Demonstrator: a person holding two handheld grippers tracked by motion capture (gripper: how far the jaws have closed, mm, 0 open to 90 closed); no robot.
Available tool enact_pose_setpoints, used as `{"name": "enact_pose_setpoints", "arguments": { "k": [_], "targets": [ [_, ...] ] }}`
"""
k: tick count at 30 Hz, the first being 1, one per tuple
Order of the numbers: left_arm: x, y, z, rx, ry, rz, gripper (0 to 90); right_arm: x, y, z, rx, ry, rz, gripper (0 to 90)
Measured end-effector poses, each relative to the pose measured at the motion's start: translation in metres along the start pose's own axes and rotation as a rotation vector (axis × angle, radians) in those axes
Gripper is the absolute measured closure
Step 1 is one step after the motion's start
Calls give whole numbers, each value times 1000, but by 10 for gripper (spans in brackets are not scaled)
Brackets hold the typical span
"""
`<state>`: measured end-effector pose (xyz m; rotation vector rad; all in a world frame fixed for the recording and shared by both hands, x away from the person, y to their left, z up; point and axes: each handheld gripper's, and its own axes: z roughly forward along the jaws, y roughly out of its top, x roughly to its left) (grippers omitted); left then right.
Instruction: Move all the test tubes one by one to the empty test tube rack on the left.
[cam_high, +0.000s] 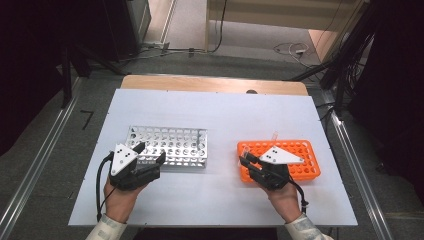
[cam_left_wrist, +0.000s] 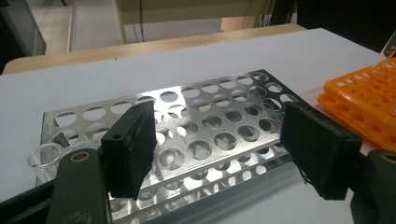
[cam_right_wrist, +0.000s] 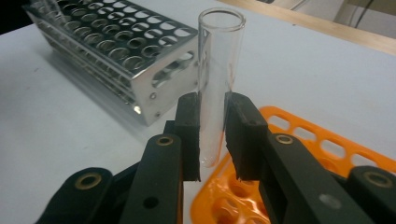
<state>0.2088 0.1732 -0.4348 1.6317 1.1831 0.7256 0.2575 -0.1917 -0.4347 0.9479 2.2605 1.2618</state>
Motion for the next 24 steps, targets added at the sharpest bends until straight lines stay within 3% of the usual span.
{"name": "enact_pose_setpoints", "arguments": {
  "k": [9, 24],
  "targets": [
    [-12, -1, 3, 10, -30, 20, 264, 32, 1, 18, 26, 86, -68, 730],
    [-55, -2, 8, 29, -165, 70, 265, 69, 1, 40, 62, 171, -142, 730]
  ]
}}
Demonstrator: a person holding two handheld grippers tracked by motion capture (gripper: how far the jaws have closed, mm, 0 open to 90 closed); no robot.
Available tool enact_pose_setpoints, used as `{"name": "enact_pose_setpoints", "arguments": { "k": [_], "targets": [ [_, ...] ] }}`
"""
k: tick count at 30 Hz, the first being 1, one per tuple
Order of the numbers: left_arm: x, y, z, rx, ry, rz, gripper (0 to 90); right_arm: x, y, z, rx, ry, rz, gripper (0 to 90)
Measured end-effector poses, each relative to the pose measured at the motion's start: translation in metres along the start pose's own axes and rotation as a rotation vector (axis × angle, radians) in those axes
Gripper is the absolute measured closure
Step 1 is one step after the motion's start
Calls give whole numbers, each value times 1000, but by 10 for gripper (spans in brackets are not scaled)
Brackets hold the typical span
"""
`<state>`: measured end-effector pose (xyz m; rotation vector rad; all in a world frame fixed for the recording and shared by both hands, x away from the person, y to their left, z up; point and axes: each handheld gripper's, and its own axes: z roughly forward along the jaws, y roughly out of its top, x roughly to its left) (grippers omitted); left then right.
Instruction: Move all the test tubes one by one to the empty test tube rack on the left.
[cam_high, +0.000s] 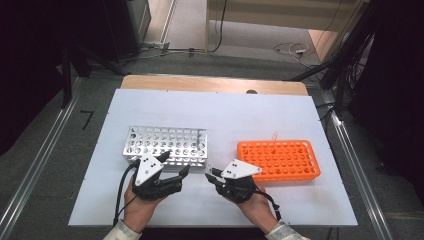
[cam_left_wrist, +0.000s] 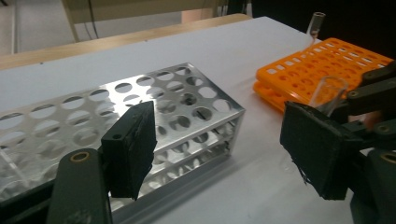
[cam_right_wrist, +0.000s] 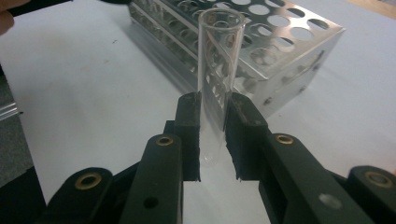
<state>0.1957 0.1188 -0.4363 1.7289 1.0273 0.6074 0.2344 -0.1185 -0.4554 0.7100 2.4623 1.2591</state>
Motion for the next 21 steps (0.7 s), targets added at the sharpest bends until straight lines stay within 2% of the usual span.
{"name": "enact_pose_setpoints", "arguments": {
  "k": [3, 7, 16, 21],
  "targets": [
    [-9, 0, 2, 2, -26, 16, 273, 6, 2, 5, 3, 16, -10, 730],
    [-16, -1, 4, 1, -53, 31, 326, 11, 4, 9, 6, 29, -12, 730],
    [-24, -3, 7, 0, -115, 59, 508, 19, 9, 16, -1, 56, -20, 730],
    [-26, -3, 8, 7, -134, 70, 602, 22, 11, 17, -3, 65, -23, 730]
  ]
}}
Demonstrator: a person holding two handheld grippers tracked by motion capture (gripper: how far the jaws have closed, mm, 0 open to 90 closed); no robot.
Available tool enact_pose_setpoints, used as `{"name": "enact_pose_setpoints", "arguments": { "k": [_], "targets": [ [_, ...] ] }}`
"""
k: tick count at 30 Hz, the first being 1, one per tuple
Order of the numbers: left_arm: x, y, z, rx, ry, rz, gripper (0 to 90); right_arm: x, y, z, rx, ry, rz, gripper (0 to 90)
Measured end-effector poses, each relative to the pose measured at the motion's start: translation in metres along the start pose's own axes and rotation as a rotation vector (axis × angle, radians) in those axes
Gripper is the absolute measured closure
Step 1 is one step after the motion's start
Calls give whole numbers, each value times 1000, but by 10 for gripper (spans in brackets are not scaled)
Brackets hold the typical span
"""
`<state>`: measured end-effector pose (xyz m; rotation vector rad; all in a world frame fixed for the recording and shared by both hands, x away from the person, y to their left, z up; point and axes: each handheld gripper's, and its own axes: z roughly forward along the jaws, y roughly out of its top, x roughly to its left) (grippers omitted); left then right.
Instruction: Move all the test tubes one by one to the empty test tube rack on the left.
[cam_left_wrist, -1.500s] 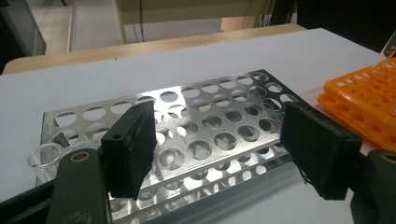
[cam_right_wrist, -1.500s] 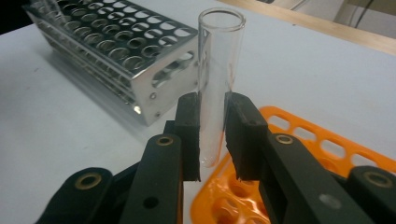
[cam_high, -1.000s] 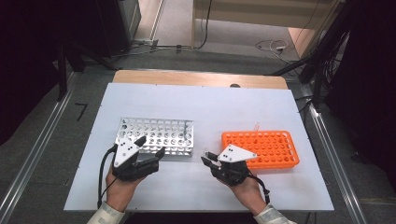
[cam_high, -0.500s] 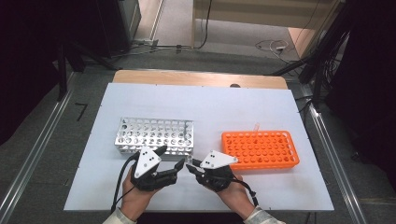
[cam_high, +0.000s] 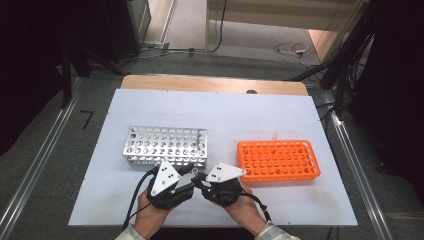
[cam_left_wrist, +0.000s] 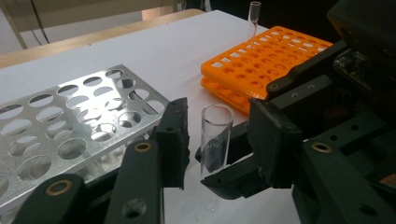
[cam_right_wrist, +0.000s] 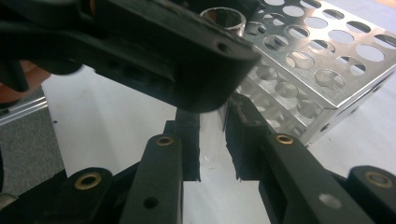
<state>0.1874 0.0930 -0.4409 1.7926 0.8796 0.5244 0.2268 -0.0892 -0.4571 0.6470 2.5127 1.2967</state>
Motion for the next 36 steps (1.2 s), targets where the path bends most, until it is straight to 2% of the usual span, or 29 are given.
{"name": "enact_pose_setpoints", "arguments": {
  "k": [9, 14, 15, 19, 20, 24, 28, 36],
  "targets": [
    [-1, 0, 0, 3, 4, 14, 726, 1, 1, -1, -1, 7, 5, 730],
    [1, 0, -1, 2, 7, 9, 748, 1, 1, -1, -1, 9, 7, 724],
    [1, 0, -1, 1, 8, 9, 749, 1, 1, -1, -2, 11, 8, 705],
    [4, 4, -3, -7, 13, 0, 753, -1, 1, -2, 8, 44, 18, 511],
    [6, 5, -4, -12, 15, -4, 753, -2, 2, -2, 11, 44, 18, 445],
    [18, 11, -11, -33, 41, -40, 754, -6, 2, -6, 15, 29, 32, 310],
    [32, 15, -18, -54, 72, -77, 753, -11, 2, -13, 12, 4, 40, 271],
    [51, 25, -30, -77, 125, -117, 753, -23, -1, -27, 3, -35, 61, 245]
  ]
}}
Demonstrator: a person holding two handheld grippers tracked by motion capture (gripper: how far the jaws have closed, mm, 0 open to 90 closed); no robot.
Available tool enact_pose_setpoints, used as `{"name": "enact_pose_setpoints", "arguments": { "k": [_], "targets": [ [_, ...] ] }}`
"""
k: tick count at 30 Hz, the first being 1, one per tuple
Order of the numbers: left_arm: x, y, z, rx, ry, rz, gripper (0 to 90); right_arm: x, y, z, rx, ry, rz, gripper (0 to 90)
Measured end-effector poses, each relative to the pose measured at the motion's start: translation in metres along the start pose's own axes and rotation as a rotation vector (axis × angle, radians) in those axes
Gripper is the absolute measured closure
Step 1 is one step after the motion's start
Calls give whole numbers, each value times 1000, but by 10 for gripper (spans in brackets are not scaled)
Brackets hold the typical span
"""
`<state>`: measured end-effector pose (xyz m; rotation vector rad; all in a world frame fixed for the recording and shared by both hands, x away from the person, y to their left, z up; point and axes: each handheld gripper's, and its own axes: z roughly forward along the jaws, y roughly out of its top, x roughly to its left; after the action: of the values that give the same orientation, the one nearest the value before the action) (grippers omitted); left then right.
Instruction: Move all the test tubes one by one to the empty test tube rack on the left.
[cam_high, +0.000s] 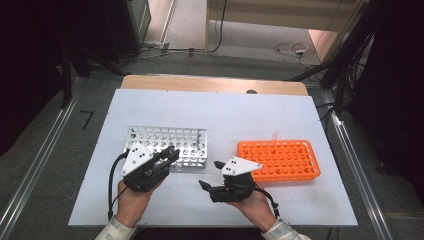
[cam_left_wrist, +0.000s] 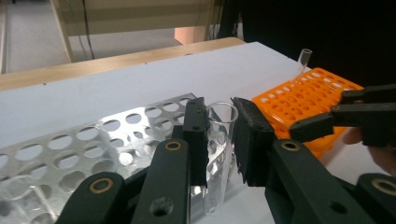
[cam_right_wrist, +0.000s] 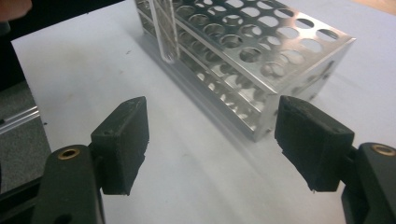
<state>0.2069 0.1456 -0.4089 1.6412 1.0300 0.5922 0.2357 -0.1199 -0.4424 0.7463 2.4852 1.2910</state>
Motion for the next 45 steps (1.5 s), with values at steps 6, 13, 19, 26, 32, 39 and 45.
{"name": "enact_pose_setpoints", "arguments": {
  "k": [6, 13, 19, 26, 32, 39, 45],
  "targets": [
    [14, 4, -4, -8, 67, 0, 753, -13, -2, -14, -25, -37, 29, 243],
    [31, 8, -10, -29, 130, -11, 753, -22, -5, -21, -32, -61, 50, 243],
    [41, 9, -12, -39, 173, -14, 752, -23, -5, -21, -33, -66, 55, 244],
    [48, 8, -12, -50, 205, -12, 753, -23, -6, -20, -27, -71, 54, 244],
    [48, 2, -6, -41, 219, 9, 752, -23, -6, -20, -27, -71, 54, 246],
    [49, -6, 2, -18, 236, 31, 751, -23, -6, -20, -29, -67, 53, 248],
    [47, -11, 7, -3, 237, 43, 750, -23, -6, -20, -27, -71, 51, 248]
  ]
}}
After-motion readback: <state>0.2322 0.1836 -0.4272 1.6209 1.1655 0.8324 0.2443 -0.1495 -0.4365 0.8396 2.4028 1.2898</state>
